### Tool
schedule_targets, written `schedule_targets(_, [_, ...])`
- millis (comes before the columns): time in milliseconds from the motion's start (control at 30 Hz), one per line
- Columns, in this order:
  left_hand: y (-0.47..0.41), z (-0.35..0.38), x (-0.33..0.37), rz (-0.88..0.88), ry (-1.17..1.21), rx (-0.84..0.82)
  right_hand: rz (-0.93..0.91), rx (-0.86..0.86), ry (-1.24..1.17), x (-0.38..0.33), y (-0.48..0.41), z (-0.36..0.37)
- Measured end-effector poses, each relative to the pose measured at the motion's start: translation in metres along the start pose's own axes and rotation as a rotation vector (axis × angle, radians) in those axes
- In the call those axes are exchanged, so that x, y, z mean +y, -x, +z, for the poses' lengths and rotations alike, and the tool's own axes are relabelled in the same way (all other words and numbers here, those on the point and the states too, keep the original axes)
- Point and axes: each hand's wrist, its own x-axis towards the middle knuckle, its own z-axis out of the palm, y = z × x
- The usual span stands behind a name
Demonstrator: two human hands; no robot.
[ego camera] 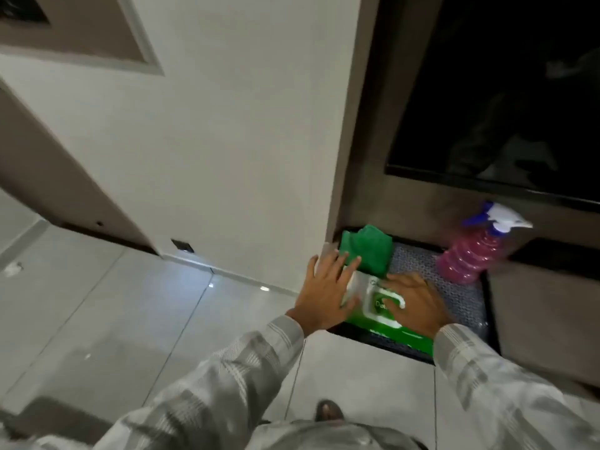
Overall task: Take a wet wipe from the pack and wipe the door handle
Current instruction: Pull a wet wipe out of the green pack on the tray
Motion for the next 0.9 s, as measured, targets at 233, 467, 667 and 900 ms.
schedule_targets(233, [0.025,0.046,0.049,0.046,-0.022,-0.22,-0.012,-0.257,0.115,0.035,0.021,0.018])
schedule_targets(467, [0.045,0.064,0.048,0.016,-0.057,-0.224,-0.127,-0.206,0.203,0.036,0.024,0.032])
schedule_targets(667, [0.038,0.062,0.042,0.042,-0.065,-0.327,-0.194,-0.088,0.225,0.027,0.021,0.018])
schedule_targets(900, [0.037,0.056,0.041,0.048,-0.088,-0.329,-0.019,0.065,-0.044,0.023,0.005,0.001])
